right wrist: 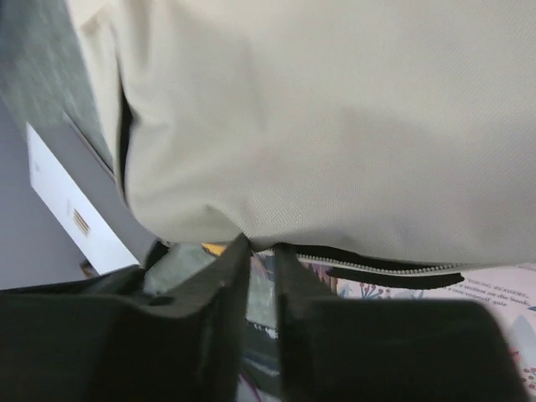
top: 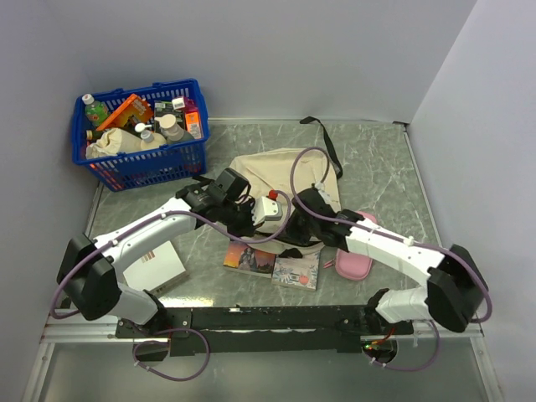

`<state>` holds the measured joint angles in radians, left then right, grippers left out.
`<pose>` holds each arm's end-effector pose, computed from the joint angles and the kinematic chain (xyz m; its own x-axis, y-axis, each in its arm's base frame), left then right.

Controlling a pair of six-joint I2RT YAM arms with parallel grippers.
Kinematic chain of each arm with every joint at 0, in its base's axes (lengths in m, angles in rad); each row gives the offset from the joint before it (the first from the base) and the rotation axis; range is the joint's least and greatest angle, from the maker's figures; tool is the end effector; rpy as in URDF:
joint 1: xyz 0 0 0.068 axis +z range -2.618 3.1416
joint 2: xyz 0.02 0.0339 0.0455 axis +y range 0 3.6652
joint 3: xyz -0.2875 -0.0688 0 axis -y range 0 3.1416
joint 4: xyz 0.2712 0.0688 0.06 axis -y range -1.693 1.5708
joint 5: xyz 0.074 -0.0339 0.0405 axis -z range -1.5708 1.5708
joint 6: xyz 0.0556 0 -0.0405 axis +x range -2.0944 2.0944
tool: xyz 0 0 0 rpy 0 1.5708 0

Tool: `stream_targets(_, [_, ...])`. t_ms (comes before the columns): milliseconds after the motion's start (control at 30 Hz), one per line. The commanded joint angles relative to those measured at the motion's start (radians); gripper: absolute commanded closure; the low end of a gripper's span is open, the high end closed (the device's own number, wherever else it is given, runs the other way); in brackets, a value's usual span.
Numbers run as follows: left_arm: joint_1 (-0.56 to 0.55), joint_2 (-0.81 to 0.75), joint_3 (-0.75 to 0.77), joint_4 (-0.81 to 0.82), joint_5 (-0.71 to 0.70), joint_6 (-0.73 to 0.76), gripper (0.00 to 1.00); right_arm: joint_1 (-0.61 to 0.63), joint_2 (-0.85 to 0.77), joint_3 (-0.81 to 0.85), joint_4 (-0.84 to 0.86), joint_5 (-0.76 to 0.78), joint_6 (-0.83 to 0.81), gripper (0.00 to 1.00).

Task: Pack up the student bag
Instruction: Unzip the student bag at the center of the board.

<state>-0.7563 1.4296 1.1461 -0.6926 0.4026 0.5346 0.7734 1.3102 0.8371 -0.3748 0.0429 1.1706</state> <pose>0.2228 -0.2401 0.2762 -0.1154 0.7533 -0.6474 0.9876 0.1566 0.0062 0.2166 0.2081 0.2240 -0.8331 0.4726 -0.2874 0.2302 0.7687 0.5968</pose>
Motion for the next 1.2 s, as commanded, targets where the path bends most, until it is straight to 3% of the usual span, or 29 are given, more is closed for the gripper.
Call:
stream_targets(0, [-0.008,-0.044,-0.009,0.025,0.015,0.016,0.99,-0.014,-0.083,-0.004,-0.073,0.152,-0.015,0.93])
stream_targets(67, [-0.008,-0.054,-0.022,0.025,0.005,0.022,0.99,-0.014,-0.107,-0.009,-0.090,0.184,-0.022,1.00])
stream_targets(267, [0.024,-0.083,-0.091,0.045,-0.067,0.053,0.99,-0.029,-0.190,-0.056,-0.127,0.230,-0.038,1.00])
stream_targets(700, [0.330,-0.048,-0.237,0.211,-0.145,0.105,0.99,-0.005,-0.296,-0.144,-0.173,0.241,-0.088,1.00])
stream_targets(1000, [0.357,-0.043,-0.210,0.127,-0.050,0.133,0.99,-0.002,-0.328,-0.142,-0.202,0.298,-0.101,1.00])
stream_targets(1167, [0.354,-0.096,-0.212,0.035,0.056,0.136,0.99,0.000,-0.304,-0.135,-0.135,0.290,-0.158,1.00])
